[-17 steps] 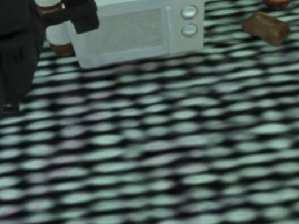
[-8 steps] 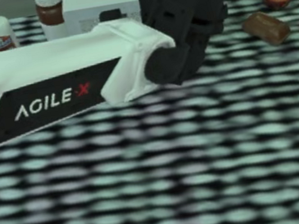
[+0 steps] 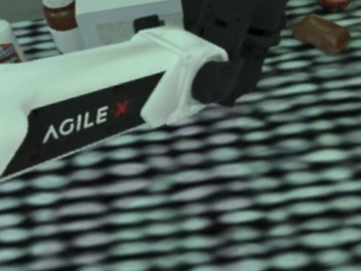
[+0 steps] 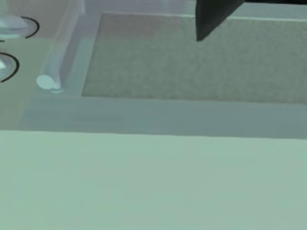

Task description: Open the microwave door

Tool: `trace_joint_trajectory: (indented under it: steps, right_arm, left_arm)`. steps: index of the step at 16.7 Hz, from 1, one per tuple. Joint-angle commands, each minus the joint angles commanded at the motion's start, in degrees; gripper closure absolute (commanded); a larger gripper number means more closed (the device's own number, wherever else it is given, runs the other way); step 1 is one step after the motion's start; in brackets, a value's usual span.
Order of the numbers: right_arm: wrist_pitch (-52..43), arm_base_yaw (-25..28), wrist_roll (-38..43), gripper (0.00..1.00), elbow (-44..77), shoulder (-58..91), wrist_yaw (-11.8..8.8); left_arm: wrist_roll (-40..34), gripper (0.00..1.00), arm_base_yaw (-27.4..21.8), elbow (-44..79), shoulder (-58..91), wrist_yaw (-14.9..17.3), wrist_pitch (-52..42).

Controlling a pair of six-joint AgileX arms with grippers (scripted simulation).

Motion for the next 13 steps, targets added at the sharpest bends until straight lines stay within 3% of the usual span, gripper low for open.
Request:
trace_joint_trajectory:
  steps: [7, 11, 13]
  right_arm:
    - [0.0, 0.0, 0.0, 0.0, 0.0, 0.0, 0.0]
    - [0.0, 0.0, 0.0, 0.0, 0.0, 0.0, 0.0]
    - [0.0, 0.0, 0.0, 0.0, 0.0, 0.0, 0.0]
  left_arm:
    - [4.56, 0.0, 5.83, 9.81, 11.73, 5.04, 4.87]
    - [4.88, 0.0, 6.28, 10.4, 12.36, 5.43, 5.21]
    - [4.88, 0.15, 6.28, 10.4, 12.36, 5.43, 5.21]
